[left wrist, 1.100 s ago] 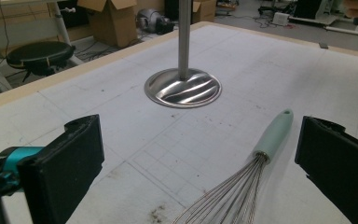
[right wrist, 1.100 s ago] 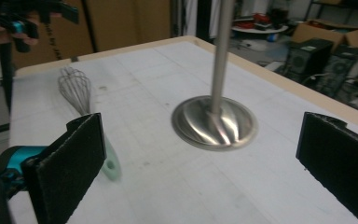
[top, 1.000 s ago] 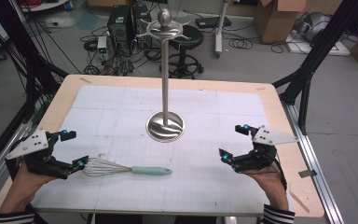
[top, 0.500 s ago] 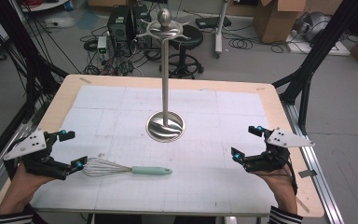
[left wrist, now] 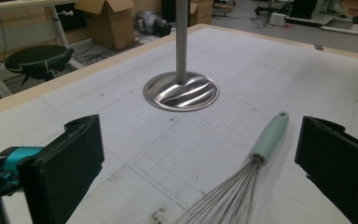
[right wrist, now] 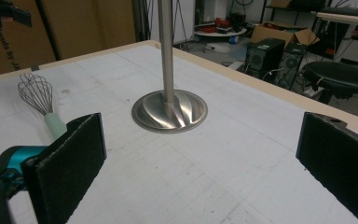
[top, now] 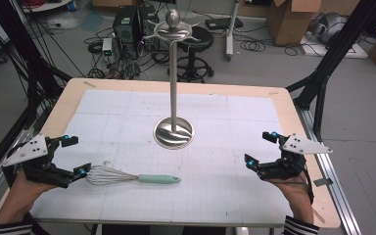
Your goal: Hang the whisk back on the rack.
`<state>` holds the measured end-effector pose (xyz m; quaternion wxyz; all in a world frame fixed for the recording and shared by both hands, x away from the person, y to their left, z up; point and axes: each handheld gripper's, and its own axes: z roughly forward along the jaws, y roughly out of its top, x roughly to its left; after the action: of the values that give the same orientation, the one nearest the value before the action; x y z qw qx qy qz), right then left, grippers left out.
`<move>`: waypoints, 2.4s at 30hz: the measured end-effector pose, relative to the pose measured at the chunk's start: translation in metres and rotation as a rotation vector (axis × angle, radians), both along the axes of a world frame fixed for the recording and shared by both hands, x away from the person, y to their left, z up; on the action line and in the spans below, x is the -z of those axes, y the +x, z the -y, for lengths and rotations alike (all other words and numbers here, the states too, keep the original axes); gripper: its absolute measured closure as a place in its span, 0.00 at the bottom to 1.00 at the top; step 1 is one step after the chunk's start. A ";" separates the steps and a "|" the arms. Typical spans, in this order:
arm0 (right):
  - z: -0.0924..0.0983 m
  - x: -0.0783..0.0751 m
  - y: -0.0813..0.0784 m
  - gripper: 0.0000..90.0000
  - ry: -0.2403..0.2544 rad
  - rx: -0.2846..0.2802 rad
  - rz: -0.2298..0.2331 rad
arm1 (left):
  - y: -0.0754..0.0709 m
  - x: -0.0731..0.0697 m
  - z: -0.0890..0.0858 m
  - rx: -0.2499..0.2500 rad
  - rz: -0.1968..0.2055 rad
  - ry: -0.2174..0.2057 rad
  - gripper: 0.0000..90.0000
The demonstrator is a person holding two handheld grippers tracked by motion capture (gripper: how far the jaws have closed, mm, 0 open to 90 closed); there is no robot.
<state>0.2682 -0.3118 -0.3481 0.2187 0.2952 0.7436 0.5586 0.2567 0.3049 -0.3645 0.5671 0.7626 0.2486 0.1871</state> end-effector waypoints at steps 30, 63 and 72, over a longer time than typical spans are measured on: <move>0.004 0.001 -0.002 0.00 -0.005 -0.003 -0.003 | 0.052 -0.054 0.074 0.350 -0.051 0.280 0.02; 0.000 0.004 0.001 0.00 0.009 -0.017 -0.007 | 0.065 -0.022 0.169 0.517 -0.107 0.518 0.02; 0.002 0.005 0.001 0.00 0.021 -0.017 -0.006 | 0.063 -0.004 0.191 0.564 -0.147 0.560 0.02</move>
<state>0.2696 -0.3143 -0.3527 0.2085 0.2927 0.7410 0.5673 0.3200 0.1144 -0.3603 0.3474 0.9372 0.0090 0.0297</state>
